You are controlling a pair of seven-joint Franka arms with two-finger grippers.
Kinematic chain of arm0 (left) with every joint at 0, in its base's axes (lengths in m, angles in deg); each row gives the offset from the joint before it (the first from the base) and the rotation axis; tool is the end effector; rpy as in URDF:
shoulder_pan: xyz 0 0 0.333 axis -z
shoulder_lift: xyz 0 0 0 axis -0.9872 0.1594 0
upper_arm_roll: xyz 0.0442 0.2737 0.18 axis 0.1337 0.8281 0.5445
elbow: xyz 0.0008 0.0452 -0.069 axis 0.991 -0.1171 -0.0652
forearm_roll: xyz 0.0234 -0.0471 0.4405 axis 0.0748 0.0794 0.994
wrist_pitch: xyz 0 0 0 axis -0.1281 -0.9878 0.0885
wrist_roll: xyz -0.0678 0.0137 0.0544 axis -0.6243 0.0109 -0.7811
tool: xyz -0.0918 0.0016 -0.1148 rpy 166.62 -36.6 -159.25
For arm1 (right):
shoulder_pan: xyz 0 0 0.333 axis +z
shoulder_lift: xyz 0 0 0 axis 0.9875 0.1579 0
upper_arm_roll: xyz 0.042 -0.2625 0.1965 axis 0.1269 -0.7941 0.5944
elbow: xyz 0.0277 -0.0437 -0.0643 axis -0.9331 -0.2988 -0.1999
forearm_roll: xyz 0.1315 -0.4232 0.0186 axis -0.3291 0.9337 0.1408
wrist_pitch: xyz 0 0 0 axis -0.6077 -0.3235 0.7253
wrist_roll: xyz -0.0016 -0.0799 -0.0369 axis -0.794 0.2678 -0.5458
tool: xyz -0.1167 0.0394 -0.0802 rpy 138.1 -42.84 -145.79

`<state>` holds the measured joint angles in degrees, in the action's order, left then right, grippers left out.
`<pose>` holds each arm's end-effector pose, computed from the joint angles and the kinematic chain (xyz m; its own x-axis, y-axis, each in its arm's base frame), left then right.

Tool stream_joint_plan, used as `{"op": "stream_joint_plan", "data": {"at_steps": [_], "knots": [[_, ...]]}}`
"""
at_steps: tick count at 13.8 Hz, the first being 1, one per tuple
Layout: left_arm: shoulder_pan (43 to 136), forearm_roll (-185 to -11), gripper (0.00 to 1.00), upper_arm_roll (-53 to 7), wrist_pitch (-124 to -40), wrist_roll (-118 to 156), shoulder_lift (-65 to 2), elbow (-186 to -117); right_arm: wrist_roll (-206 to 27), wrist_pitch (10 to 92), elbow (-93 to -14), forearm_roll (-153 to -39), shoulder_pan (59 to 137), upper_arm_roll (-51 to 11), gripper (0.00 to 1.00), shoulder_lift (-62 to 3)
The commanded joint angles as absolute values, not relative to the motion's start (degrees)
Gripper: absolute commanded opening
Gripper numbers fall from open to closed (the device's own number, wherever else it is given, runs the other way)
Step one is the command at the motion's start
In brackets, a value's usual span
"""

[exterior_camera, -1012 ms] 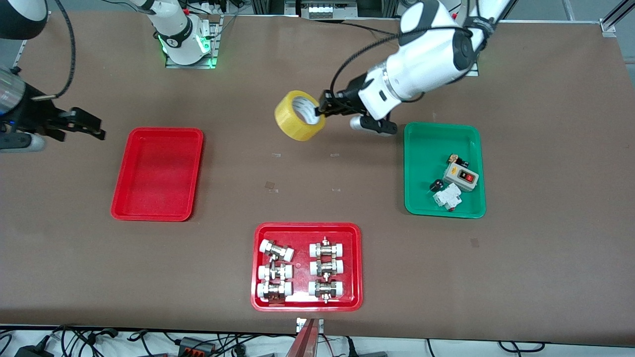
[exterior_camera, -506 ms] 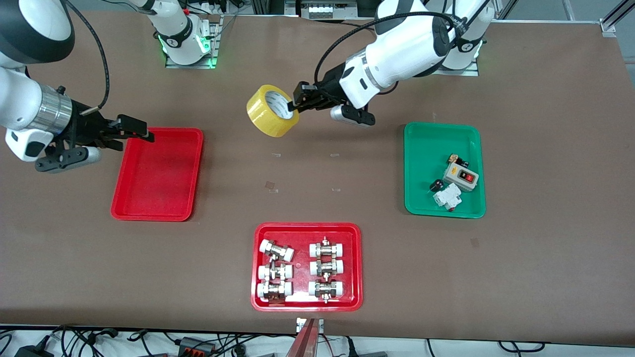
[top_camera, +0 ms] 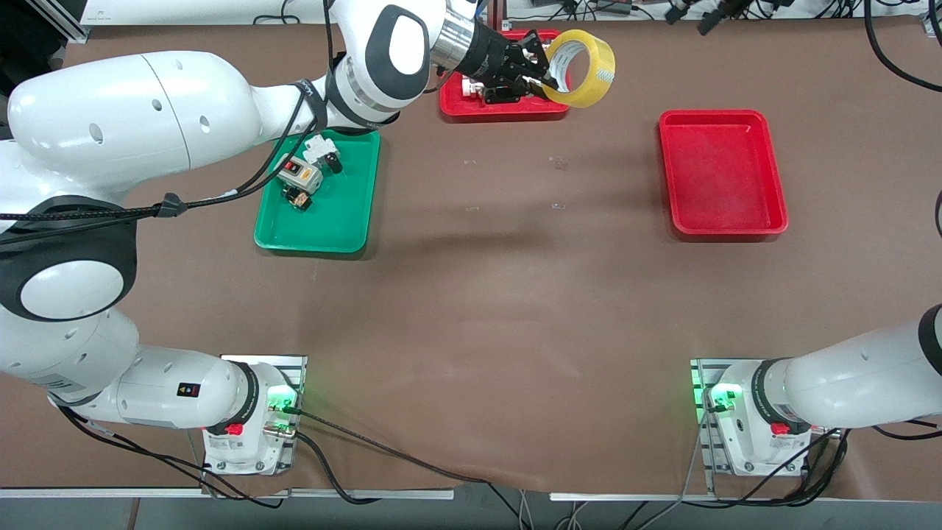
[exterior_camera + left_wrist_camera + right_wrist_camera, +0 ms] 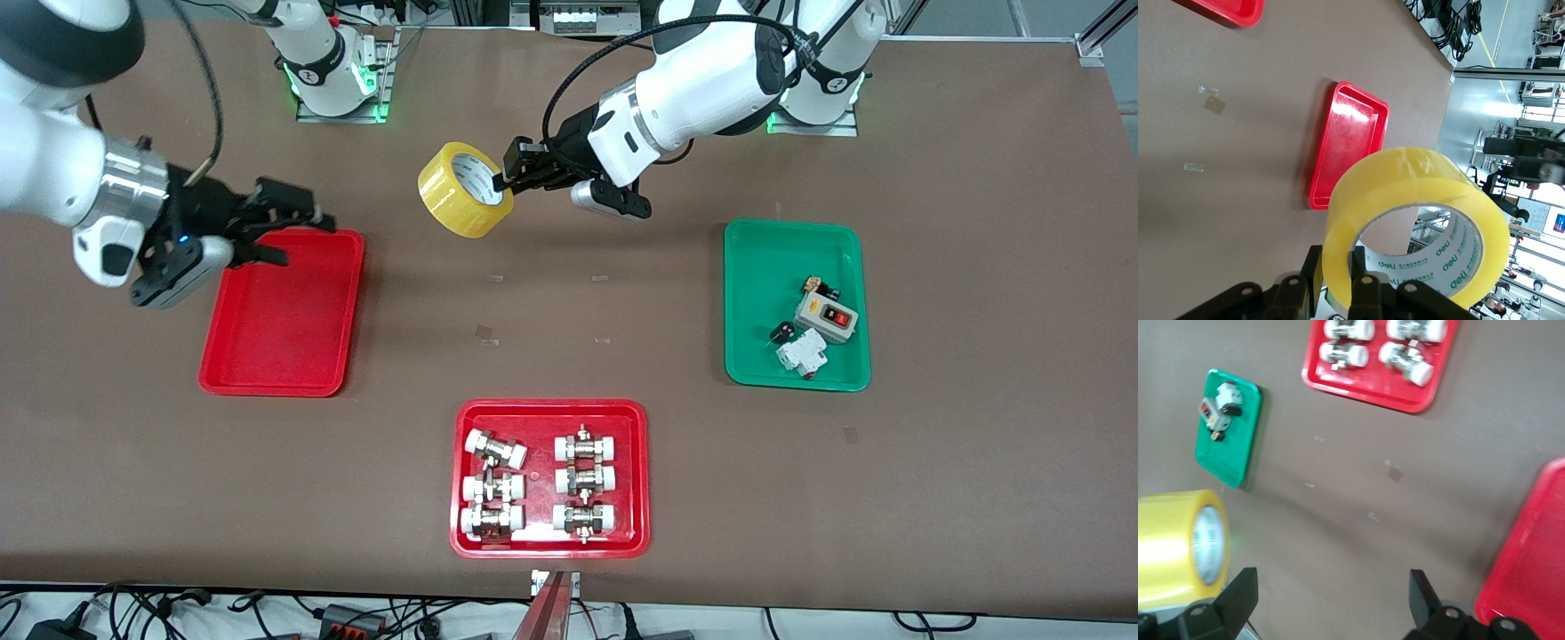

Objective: Left arm passes tape to right arm into tray
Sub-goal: 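Carry the tape toward the middle while the right gripper reaches toward it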

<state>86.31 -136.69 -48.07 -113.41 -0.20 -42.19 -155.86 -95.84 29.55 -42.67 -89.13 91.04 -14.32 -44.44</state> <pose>0.5012 -0.5286 0.4589 0.9687 0.1778 -0.1735 0.2453 -0.5740 0.7812 0.6347 0.1863 0.5392 0.9493 0.3128 0.0306 0.2846 -0.8143 -0.5059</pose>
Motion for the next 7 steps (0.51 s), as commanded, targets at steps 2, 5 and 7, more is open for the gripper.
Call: {"op": "stream_joint_plan", "data": {"at_steps": [2, 5, 7], "knots": [[86.72, -137.81, 0.01, -48.31, -114.19, -0.56, -41.10, -154.04, -95.63, 28.66, -41.14, -94.50, 94.53, -14.57, 1.00, -43.95], [86.81, -137.55, 0.01, -48.40, -114.11, -0.82, -40.49, -152.90, -91.78, 29.27, -39.74, -96.19, 96.82, -14.48, 1.00, -43.07], [87.24, -137.19, 0.01, -48.40, -114.11, -1.70, -39.88, -152.28, -88.87, 29.36, -38.60, -96.11, 98.75, -14.57, 1.00, -42.63]]}}
